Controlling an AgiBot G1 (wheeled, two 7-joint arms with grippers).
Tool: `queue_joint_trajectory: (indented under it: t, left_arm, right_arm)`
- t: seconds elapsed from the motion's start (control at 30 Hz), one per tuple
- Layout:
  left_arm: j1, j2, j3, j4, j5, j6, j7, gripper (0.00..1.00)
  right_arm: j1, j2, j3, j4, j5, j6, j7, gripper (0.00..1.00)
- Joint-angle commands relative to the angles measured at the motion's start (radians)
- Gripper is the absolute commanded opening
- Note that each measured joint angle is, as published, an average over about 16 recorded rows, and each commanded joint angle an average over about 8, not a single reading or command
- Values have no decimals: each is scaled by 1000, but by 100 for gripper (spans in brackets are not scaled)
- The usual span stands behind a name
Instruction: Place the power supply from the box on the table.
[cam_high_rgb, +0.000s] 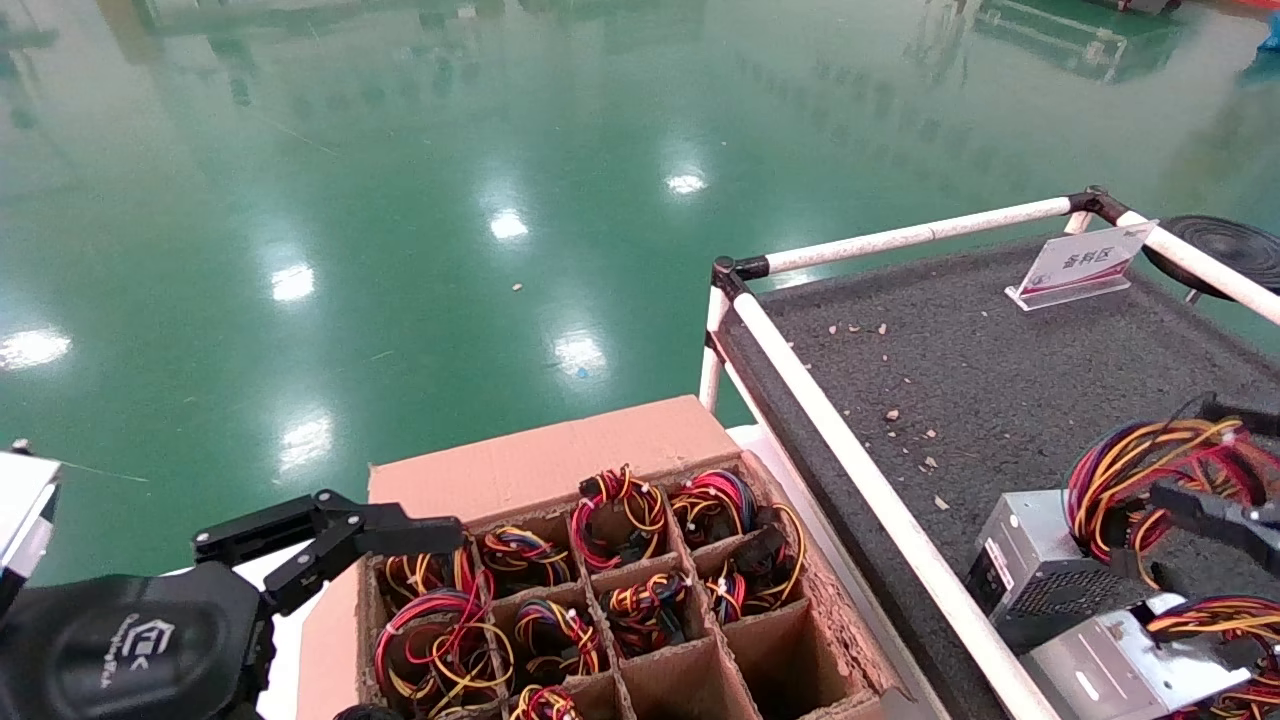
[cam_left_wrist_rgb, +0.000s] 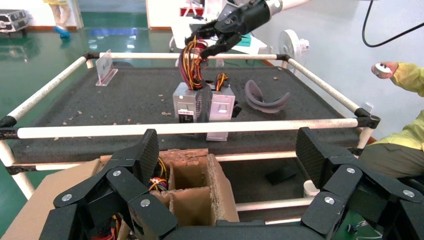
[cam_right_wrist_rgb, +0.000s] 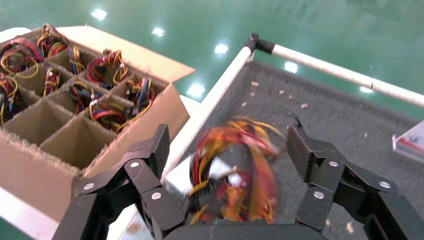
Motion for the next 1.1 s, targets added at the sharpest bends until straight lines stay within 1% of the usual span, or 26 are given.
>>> queue_joint_trajectory:
  t: [0.03,0.3,0.63,0.77,1.1]
  left_arm:
    - [0,0,0,0,0,0,0,100]
    - [0,0,0,0,0,0,0,100]
    - [0,0,0,0,0,0,0,100]
    - [0,0,0,0,0,0,0,100]
    - [0,0,0,0,0,0,0,100]
  right_arm:
    - [12,-1,2,13,-4,10,4,100]
    - [41,2,7,67,-8,29,31,100]
    - [47,-7,29,133,18,19,60,100]
    - [24,-19,60,170,12,16,78,100]
    - [-74,-64,176,292,-24,17,145,100]
